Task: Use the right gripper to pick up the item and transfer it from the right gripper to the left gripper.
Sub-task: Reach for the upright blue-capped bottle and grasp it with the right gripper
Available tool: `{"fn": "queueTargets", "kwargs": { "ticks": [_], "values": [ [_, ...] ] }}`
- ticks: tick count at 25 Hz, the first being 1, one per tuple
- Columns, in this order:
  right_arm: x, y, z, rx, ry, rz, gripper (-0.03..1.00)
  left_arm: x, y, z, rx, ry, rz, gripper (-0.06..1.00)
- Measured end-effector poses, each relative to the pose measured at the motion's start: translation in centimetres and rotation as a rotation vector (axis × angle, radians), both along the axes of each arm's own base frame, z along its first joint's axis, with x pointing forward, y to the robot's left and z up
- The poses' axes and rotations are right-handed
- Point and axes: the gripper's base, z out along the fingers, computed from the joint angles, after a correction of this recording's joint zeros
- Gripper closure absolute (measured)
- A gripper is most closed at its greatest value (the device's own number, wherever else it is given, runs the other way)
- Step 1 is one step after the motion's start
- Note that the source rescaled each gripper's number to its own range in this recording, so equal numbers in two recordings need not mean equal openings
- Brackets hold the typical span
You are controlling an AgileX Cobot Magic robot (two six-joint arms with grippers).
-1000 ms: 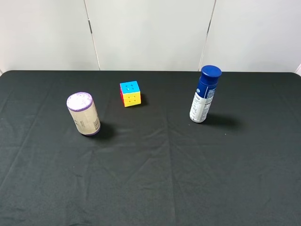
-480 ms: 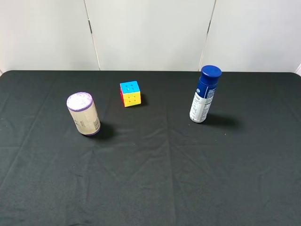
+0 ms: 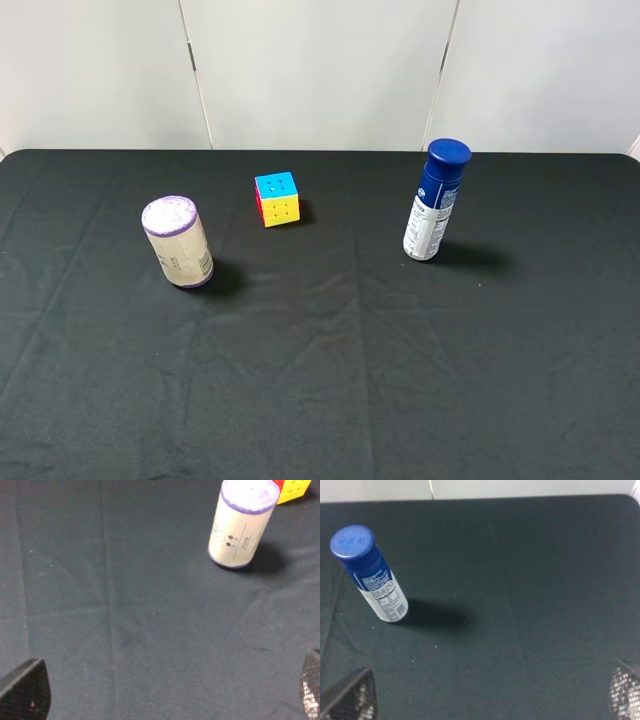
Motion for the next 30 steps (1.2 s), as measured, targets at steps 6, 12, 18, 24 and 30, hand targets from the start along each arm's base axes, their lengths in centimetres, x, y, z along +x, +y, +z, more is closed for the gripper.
{"fn": "queueTargets", "kwargs": {
  "ticks": [6, 12, 18, 24, 30],
  "values": [
    [5.1, 0.9, 1.2, -0.019, 0.131, 0.093, -0.03, 0.0, 0.0, 0.0, 0.000, 0.000, 0.000, -0.06],
    [10.3, 3.2, 0.2, -0.041, 0.280, 0.211, -0.03, 0.0, 0.0, 0.0, 0.000, 0.000, 0.000, -0.06],
    [14.6, 5.0, -1.7, -0.054, 0.396, 0.258, -0.03, 0.0, 0.0, 0.0, 0.000, 0.000, 0.000, -0.06],
    [18.2, 5.8, -2.4, -0.040, 0.434, 0.263, -0.03, 0.0, 0.0, 0.0, 0.000, 0.000, 0.000, -0.06],
    [21.1, 7.0, -2.2, 0.025, 0.430, 0.284, -0.03, 0.0, 0.0, 0.0, -0.001, 0.000, 0.000, -0.06]
  ]
}}
